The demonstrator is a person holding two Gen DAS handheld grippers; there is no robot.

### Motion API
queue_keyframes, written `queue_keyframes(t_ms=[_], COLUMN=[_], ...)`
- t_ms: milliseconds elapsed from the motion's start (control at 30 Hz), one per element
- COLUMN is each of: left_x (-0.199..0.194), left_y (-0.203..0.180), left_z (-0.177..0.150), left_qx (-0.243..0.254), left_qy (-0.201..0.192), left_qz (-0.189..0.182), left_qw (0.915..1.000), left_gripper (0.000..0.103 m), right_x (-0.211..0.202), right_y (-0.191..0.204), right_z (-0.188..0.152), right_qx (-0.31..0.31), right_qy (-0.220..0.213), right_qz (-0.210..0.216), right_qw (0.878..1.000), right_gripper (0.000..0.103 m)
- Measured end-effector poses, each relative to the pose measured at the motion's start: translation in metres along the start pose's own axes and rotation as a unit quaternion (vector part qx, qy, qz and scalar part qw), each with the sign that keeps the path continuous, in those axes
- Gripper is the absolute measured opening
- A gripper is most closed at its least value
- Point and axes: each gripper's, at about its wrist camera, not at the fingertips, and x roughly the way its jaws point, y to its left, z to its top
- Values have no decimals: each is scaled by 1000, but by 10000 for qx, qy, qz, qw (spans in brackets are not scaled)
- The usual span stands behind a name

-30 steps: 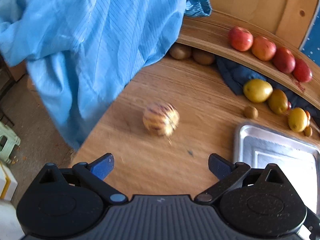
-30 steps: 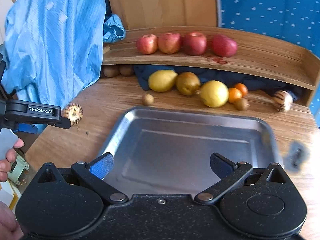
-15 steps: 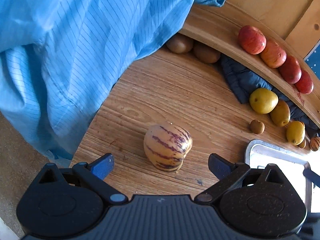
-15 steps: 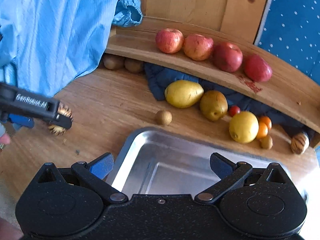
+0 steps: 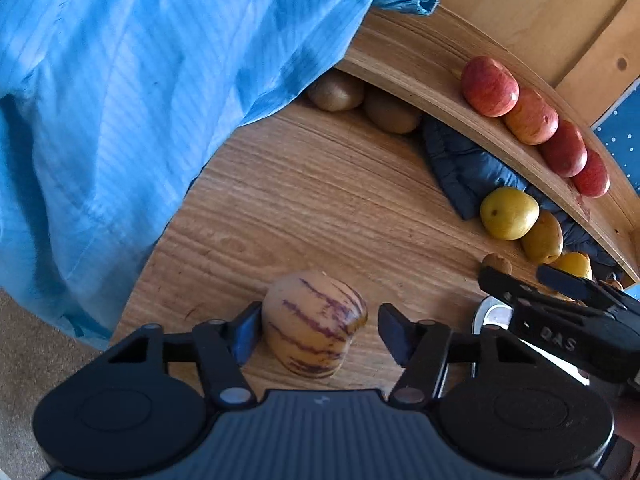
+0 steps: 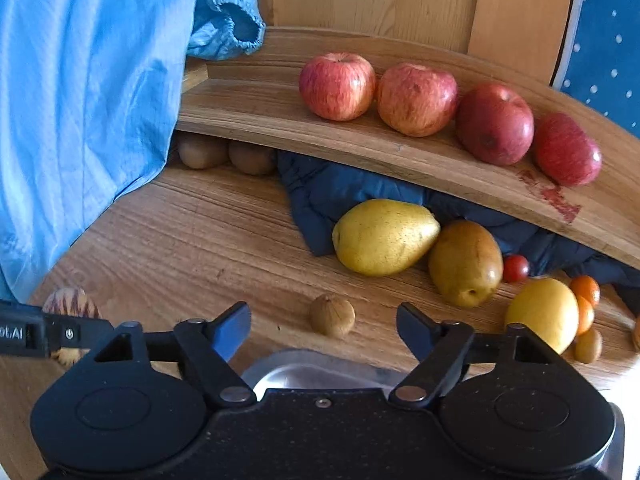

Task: Organize fruits
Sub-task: 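Grasp the striped pepino melon with the left tool while the right tool grasps a brown kiwi, then carry the melon and kiwi onto the steel tray and open both tools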

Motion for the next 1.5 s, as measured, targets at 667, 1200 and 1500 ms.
queue_keyframes(t_ms=[667, 1200, 1500], left_x=[27, 21, 23], left_y=[-35, -88, -170], left_z=[25, 17, -18], left_qx=[321, 1259, 2062], left_qy=[-4, 121, 390], left_qz=[-343, -769, -1363], left_qw=[9989, 9890, 9682], left_gripper=[58, 58, 58], right_x=[23, -47, -108], right_y=[-11, -39, -97], right_z=[-3, -42, -90], right_qx=[14, 677, 1275], right_qy=[211, -347, -381], right_qz=[398, -9, -808], right_qw=[9990, 9971, 9878], right_gripper=[29, 29, 29])
